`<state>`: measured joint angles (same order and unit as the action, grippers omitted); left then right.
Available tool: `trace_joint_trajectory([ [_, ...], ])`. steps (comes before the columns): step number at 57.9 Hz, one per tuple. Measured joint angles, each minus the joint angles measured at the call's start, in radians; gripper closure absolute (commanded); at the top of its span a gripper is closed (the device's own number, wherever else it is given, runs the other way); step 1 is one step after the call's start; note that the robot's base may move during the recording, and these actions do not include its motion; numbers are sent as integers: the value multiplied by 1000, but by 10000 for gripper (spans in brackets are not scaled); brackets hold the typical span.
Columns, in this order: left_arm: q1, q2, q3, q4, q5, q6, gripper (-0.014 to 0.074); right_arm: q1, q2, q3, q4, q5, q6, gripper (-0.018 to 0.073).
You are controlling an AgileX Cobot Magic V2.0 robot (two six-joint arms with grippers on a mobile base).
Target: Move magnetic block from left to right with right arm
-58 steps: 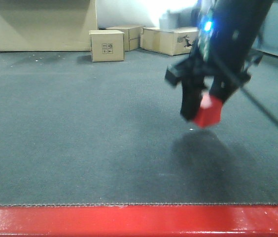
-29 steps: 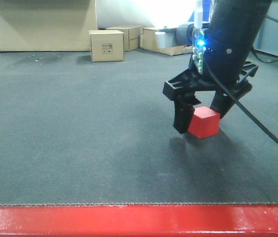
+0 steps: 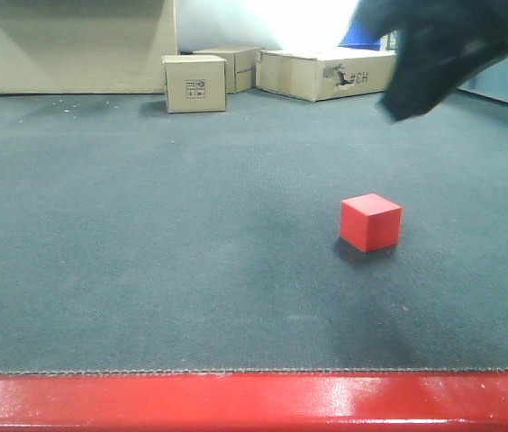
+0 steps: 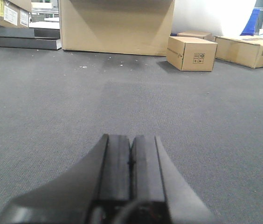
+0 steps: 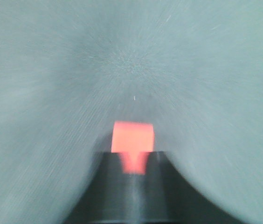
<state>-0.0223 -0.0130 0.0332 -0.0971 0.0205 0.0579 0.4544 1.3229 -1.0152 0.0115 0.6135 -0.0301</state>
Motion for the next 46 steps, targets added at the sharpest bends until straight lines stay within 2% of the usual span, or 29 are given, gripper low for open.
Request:
trace_joint_trajectory([
  [26,0,0,0,0,0,0,722,0,-730,538,0,-245,2,502],
  [38,0,0,0,0,0,0,722,0,-1036,646,0,-250,2,502],
  [46,0,0,0,0,0,0,722,0,-1140,660,0,-248,2,502],
])
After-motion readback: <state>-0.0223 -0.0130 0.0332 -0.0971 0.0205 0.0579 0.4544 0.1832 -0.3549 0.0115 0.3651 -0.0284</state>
